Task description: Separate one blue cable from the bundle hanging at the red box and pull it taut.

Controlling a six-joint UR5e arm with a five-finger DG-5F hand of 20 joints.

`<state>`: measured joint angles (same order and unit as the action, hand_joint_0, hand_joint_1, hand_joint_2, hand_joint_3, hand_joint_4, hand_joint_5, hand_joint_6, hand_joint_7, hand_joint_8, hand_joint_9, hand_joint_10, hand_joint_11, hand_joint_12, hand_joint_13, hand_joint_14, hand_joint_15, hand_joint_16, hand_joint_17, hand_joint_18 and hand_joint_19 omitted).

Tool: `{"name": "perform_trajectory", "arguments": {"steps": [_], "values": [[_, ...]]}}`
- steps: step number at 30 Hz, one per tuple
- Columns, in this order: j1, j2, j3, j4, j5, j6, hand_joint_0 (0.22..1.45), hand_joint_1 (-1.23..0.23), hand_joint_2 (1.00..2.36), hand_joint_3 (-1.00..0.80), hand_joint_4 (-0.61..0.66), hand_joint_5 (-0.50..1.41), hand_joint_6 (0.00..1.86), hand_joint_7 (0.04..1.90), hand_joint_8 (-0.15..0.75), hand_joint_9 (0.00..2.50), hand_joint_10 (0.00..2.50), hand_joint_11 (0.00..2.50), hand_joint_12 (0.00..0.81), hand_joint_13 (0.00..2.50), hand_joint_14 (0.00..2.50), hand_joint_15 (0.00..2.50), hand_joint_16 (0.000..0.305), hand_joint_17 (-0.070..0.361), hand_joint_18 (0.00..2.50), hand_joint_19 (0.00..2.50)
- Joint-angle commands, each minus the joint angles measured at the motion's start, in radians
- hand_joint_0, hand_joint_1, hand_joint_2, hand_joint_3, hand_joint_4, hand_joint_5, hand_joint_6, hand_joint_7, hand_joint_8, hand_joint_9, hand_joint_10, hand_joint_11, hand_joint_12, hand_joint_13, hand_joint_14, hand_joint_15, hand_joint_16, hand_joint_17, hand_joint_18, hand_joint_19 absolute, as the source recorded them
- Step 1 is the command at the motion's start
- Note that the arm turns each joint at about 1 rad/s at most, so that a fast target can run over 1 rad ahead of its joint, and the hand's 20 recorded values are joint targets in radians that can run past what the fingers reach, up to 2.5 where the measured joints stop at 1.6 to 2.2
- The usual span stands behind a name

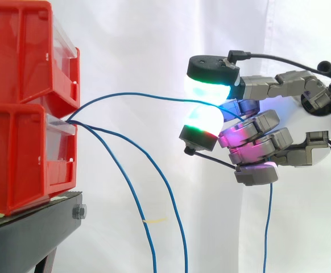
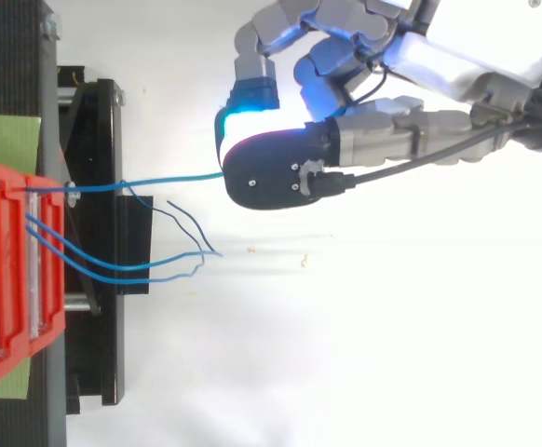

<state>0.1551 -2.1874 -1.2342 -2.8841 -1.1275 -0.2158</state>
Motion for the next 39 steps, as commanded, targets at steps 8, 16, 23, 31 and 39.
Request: {"name": "perform_trajectory", "arguments": {"steps": [8,16,23,31,39], "values": [[0.008,0.0,0.001,0.0,0.014,0.042,0.67,-0.75,1.0,-0.5,0.17,-0.19,0.94,1.13,0.317,0.86,1.95,1.35,0.357,1.04,1.81,1.38,0.045,0.102,1.15,1.34],[0.009,0.0,-0.001,0.0,0.014,0.042,0.61,-0.7,1.0,-0.5,0.18,-0.18,0.93,1.11,0.32,0.87,1.94,1.37,0.357,1.04,1.83,1.39,0.045,0.101,1.15,1.36],[0.011,0.0,-0.001,0.0,0.014,0.042,0.58,-0.71,1.0,-0.5,0.18,-0.18,0.92,1.12,0.318,0.87,1.95,1.35,0.359,1.03,1.85,1.38,0.046,0.103,1.15,1.37],[0.011,0.0,0.001,0.0,0.014,0.042,0.53,-0.76,1.0,-0.5,0.2,-0.18,0.92,1.13,0.333,0.85,2.0,1.32,0.375,1.02,1.9,1.33,0.05,0.112,1.17,1.36],[0.011,0.0,-0.001,0.0,0.014,0.042,0.5,-0.77,1.0,-0.5,0.2,-0.18,0.92,1.11,0.351,0.85,2.06,1.27,0.383,1.01,1.95,1.28,0.053,0.12,1.18,1.34]]}}
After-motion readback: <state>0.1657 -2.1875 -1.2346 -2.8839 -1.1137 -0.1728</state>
